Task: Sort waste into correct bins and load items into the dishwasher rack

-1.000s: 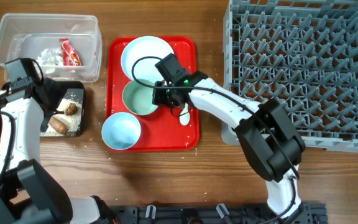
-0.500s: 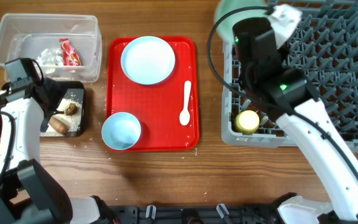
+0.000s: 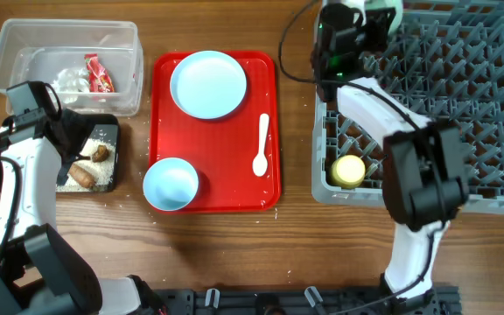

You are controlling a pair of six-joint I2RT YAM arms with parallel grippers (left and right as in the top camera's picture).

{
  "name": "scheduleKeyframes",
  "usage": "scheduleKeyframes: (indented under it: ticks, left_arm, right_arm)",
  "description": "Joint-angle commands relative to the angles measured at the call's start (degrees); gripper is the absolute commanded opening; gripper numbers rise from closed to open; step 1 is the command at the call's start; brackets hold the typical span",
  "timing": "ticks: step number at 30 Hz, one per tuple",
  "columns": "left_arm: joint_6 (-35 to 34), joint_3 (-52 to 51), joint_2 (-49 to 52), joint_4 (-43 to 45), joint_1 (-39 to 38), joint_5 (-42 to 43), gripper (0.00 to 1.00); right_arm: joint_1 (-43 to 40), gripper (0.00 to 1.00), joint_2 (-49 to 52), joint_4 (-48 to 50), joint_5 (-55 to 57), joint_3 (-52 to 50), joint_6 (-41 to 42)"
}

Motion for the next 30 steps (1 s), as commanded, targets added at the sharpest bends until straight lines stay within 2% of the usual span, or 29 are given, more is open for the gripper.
scheduleKeyframes:
  ticks: [1, 11, 13, 15, 17, 18, 19, 20, 21, 27, 30]
  left_arm:
    - [-0.1, 0.7, -0.5, 0.0, 0.2, -0.2, 1.00]
    - [-0.1, 0.7, -0.5, 0.0, 0.2, -0.2, 1.00]
    - [-0.1, 0.7, -0.5, 0.0, 0.2, -0.2, 1.00]
    - [-0.1, 0.7, -0.5, 0.0, 0.2, -0.2, 0.99]
    - [-0.1, 0.7, -0.5, 0.0, 0.2, -0.2, 1.00]
    - [-0.1, 0.7, -0.5, 0.0, 0.2, -0.2, 1.00]
    - [-0.1, 0.7, -0.5, 0.0, 0.2, -0.2, 1.00]
    - [-0.1, 0.7, -0.5, 0.0, 0.2, -0.2, 1.00]
    - [-0.1, 0.7, -0.5, 0.0, 0.2, -0.2, 1.00]
    - [-0.1, 0.7, -0.5, 0.0, 0.2, -0.2, 1.00]
    - [-0.1, 0.7, -0.5, 0.0, 0.2, -0.2, 1.00]
  right_arm:
    - [-1.4, 0.04, 3.7, 0.5, -1.7, 0.6, -3.0]
    - [1.8, 0.05, 4.5, -1.6, -5.8, 0.6, -3.3]
    - [3.0, 0.16, 4.5, -4.6, -5.8, 0.6, -3.3]
    - [3.9, 0.21, 4.5, -7.6, -5.8, 0.6, -3.3]
    - [4.9, 0.43, 4.5, -8.0, -5.8, 0.6, -5.0]
    - [5.3, 0.59, 4.5, -8.0, -5.7, 0.6, -6.2]
    - [5.6, 0.70, 4.5, -8.0, -5.7, 0.6, -6.3]
    - [6.0, 0.91, 4.5, -7.9, -5.6, 0.6, -6.2]
    - [6.3, 0.99, 4.5, -7.6, -5.2, 0.6, -5.9]
    - [7.9, 1.00, 1.8, -6.5, -2.9, 0.6, -1.4]
    - [8.1, 0.99, -3.9, -6.7, -6.4, 0.6, 3.9]
